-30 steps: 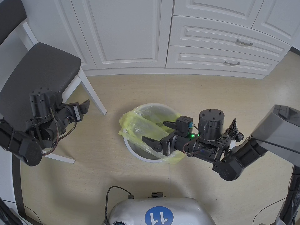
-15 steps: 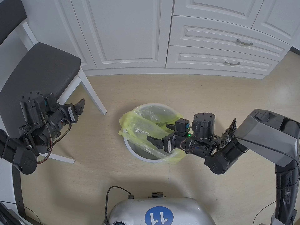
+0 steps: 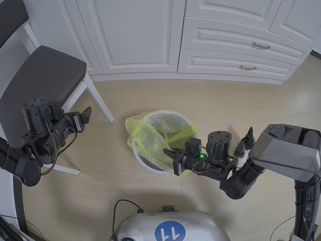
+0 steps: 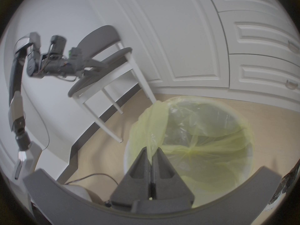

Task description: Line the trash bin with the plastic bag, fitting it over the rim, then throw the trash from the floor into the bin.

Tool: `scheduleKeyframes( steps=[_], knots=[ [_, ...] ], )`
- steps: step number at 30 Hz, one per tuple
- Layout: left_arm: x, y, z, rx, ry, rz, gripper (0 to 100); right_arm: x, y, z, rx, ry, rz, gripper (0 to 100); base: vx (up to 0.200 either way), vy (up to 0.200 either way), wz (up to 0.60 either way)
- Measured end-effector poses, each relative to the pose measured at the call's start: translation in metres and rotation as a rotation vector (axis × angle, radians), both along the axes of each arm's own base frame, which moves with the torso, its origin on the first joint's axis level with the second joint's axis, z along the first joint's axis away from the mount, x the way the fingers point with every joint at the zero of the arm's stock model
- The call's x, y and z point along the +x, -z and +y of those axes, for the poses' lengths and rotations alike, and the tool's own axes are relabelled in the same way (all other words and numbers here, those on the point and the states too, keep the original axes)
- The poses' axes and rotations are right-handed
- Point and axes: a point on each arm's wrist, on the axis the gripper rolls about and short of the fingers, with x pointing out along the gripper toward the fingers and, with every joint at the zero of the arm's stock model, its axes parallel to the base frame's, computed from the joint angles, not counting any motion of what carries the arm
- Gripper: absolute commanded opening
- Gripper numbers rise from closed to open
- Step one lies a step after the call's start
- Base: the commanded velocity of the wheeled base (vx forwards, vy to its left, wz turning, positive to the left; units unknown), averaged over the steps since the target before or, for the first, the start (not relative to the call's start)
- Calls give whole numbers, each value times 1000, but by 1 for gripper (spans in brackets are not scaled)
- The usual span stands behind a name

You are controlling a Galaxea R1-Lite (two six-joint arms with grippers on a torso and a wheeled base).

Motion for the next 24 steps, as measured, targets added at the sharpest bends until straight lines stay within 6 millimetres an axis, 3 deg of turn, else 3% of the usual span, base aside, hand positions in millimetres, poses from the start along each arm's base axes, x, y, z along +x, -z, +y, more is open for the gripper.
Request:
scheduleKeyframes(
  steps=[11,16,24],
  knots=[
    [2,7,-1,20,1,23,100,-63,16,11,-138,-200,-67,0,0,0,0],
    [1,9,-3,22,8,30,100,-66,36,17,-171,-232,-50,0,0,0,0],
    [3,10,-8,14,22,1,100,-52,72,32,-166,-238,-60,0,0,0,0]
  ],
)
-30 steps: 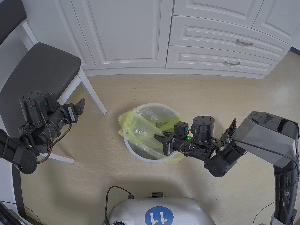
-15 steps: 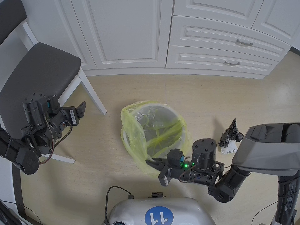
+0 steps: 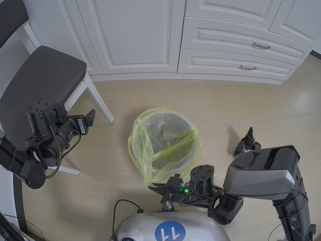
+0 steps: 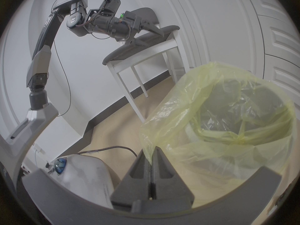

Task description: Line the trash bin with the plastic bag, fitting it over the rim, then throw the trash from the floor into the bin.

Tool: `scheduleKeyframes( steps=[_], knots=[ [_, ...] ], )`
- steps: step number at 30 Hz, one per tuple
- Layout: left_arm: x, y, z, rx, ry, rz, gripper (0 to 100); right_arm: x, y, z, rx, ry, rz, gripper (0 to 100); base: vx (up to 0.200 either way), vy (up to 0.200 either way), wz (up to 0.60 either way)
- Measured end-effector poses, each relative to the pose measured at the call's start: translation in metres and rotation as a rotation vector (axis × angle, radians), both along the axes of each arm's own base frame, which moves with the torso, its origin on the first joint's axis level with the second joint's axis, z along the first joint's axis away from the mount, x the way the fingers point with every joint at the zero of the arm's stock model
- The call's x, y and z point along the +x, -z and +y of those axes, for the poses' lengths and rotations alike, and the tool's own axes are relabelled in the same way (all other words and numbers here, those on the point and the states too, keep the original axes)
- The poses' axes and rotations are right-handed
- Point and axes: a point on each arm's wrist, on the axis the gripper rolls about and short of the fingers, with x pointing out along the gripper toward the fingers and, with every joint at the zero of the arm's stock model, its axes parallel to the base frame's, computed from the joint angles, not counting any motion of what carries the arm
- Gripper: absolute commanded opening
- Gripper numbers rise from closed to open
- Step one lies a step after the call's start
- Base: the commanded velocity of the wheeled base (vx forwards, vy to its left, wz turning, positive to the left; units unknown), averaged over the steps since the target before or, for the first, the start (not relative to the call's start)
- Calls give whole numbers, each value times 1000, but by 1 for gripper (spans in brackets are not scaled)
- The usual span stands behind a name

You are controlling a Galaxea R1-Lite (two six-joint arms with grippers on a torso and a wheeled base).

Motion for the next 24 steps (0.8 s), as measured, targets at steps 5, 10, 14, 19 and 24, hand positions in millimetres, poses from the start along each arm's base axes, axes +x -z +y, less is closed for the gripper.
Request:
scheduleKeyframes(
  steps=[5,10,14,19,24],
  knots=[
    [6,0,-4,-19,7,-71,100,8,16,0,1,15,2,0,0,0,0],
    [8,8,-7,-14,15,-54,100,8,24,0,-6,14,9,0,0,0,0],
    [6,11,-7,-11,17,-41,100,3,27,-1,-21,8,19,0,0,0,0],
    [4,11,-7,-10,18,-39,100,-1,29,-2,-36,-3,13,100,0,0,0],
    [3,11,-7,-9,19,-38,100,-3,26,-2,-28,-10,4,100,0,0,0]
  ],
)
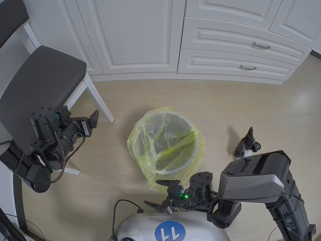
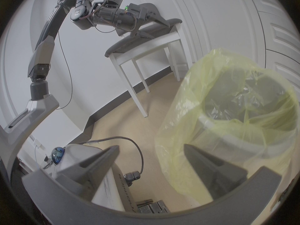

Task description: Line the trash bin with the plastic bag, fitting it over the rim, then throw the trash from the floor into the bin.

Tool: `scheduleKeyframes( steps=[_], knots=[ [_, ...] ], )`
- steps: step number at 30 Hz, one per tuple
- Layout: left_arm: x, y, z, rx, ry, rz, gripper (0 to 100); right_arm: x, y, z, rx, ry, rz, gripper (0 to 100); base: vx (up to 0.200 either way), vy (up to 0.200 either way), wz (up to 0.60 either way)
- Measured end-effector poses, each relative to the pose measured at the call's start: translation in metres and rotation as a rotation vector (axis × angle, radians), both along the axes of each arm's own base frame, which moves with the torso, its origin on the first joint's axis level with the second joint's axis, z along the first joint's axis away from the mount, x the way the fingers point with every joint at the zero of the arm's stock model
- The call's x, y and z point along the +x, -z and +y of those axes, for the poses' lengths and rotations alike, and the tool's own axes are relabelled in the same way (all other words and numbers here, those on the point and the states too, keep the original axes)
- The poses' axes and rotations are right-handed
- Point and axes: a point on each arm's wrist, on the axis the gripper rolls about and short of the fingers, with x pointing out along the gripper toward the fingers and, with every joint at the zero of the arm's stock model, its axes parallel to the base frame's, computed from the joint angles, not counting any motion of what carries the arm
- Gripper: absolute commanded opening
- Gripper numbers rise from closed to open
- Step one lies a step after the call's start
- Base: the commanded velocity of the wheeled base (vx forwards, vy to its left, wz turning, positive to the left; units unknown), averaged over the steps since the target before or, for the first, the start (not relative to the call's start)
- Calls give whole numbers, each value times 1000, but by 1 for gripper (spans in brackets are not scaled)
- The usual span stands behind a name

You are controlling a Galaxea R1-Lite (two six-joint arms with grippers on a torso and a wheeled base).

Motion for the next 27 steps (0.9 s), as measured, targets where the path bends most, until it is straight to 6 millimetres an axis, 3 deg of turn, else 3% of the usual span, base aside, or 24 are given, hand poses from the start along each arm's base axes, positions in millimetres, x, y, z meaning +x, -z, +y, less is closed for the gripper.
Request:
scheduleKeyframes(
  steps=[4,8,15,22,27],
  knots=[
    [-1,0,-2,2,6,6,100,-9,-12,-6,10,-4,-11,100,0,0,0],
    [-3,3,-6,16,22,25,100,-23,-38,-18,19,-9,-38,100,0,0,0],
    [-10,13,-24,47,90,84,100,-53,-85,-54,6,12,-97,100,0,0,0],
    [-16,30,-45,72,169,151,100,-65,-122,-112,-2,240,-146,100,0,0,0],
    [-12,44,-41,34,191,207,100,-66,-135,-139,57,501,-98,100,0,0,0]
  ],
)
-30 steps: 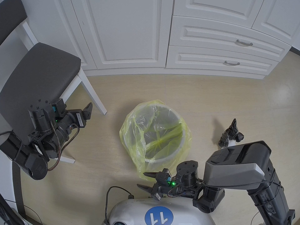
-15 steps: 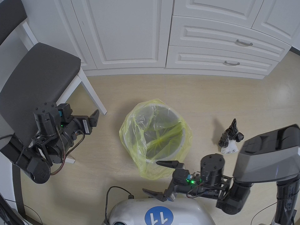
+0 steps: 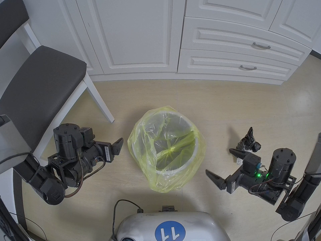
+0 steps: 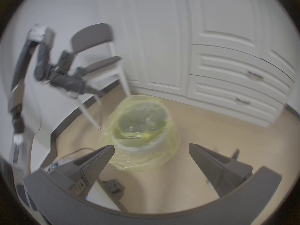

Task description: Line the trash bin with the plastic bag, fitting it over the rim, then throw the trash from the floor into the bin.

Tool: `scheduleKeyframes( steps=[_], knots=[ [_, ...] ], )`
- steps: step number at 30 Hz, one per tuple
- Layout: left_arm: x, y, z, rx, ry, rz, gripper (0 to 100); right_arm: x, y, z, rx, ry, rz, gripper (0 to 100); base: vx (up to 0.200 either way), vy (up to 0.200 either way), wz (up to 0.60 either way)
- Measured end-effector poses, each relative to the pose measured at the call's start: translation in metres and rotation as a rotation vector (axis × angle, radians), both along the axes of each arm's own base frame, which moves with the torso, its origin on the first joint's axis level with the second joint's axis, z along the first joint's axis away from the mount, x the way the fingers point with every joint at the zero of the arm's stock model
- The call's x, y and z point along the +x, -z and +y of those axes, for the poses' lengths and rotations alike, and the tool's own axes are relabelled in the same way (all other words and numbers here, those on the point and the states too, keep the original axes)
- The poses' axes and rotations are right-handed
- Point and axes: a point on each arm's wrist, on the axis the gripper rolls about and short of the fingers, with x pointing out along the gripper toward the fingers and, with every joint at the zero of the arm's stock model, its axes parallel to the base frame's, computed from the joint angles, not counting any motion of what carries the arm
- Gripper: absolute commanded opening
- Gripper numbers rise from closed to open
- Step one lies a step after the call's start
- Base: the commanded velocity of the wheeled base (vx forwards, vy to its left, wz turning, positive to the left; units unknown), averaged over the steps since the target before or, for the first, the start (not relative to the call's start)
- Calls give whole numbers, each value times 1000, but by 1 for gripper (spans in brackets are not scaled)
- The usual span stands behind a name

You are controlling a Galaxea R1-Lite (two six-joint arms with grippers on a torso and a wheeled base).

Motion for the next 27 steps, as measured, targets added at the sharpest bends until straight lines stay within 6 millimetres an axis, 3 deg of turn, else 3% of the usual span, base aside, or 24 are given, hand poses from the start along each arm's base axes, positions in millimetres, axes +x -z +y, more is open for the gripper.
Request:
scheduleKeyframes(
  steps=[6,11,20,27],
  knots=[
    [14,12,16,-169,14,47,100,-6,1,-17,266,265,155,100,0,0,0],
    [28,20,29,-299,49,9,100,-8,5,-24,443,387,239,100,0,0,0],
    [50,73,30,-411,73,78,100,7,28,-26,479,503,317,100,0,0,0],
    [69,92,19,-486,77,100,100,16,41,-25,466,534,348,100,0,0,0]
  ],
)
